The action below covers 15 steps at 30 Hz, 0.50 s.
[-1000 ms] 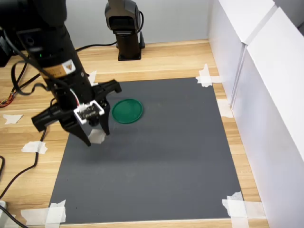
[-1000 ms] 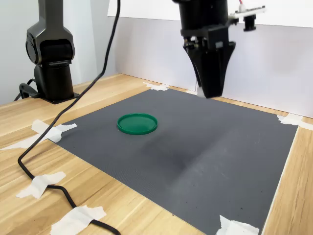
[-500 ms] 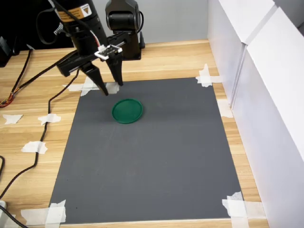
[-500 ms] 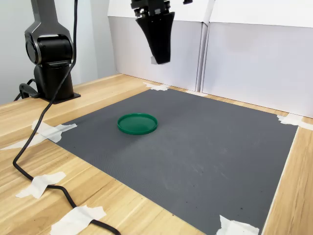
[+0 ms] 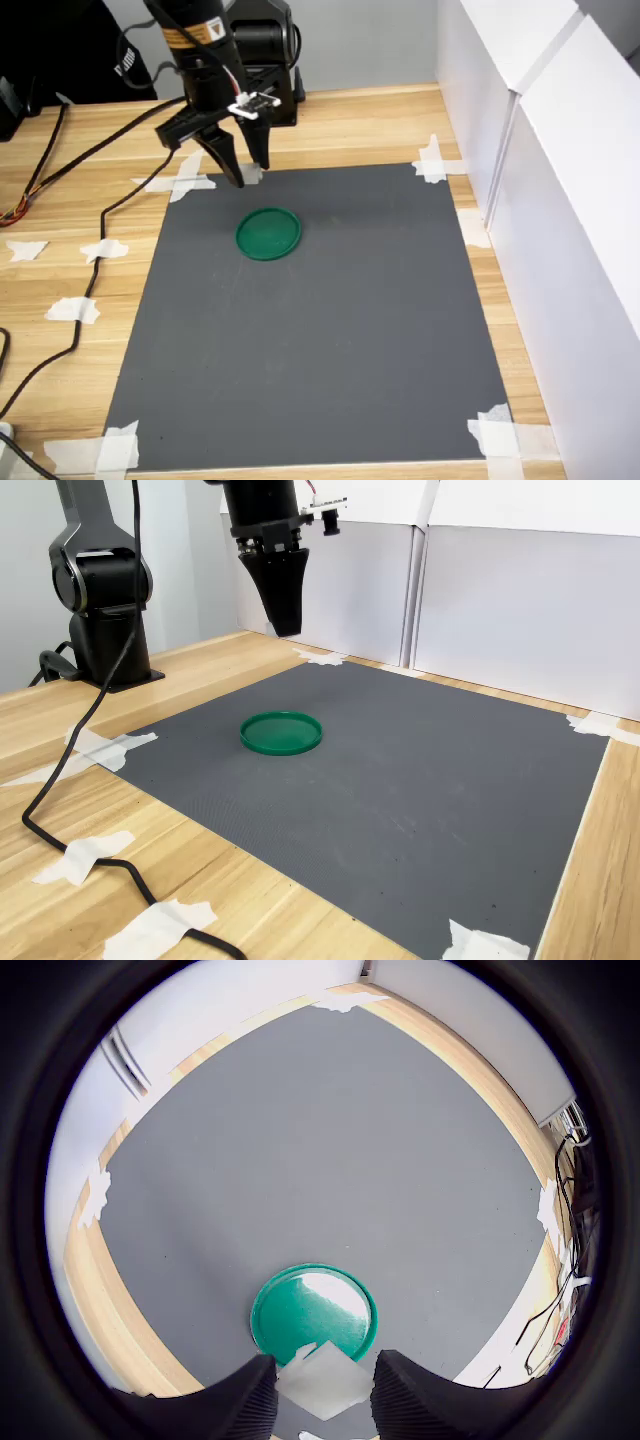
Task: Grasp a white terminal and put it on the green lid.
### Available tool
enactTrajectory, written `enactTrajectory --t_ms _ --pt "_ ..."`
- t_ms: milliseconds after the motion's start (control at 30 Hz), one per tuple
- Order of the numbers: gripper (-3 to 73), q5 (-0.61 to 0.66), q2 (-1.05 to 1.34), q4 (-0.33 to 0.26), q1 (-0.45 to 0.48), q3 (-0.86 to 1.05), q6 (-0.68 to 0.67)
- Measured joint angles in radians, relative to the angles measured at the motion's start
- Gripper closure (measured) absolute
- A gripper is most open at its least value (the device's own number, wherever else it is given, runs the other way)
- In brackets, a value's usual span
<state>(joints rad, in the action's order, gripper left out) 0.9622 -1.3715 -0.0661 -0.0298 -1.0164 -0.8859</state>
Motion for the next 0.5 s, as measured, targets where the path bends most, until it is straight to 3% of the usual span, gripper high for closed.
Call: enactTrajectory --t_ms 133,500 --pt "32.4 -0.059 0.001 0.052 -0.055 0.02 0.065" --pt "32.4 -0.262 0.001 0.075 -0.063 0.198 0.088"
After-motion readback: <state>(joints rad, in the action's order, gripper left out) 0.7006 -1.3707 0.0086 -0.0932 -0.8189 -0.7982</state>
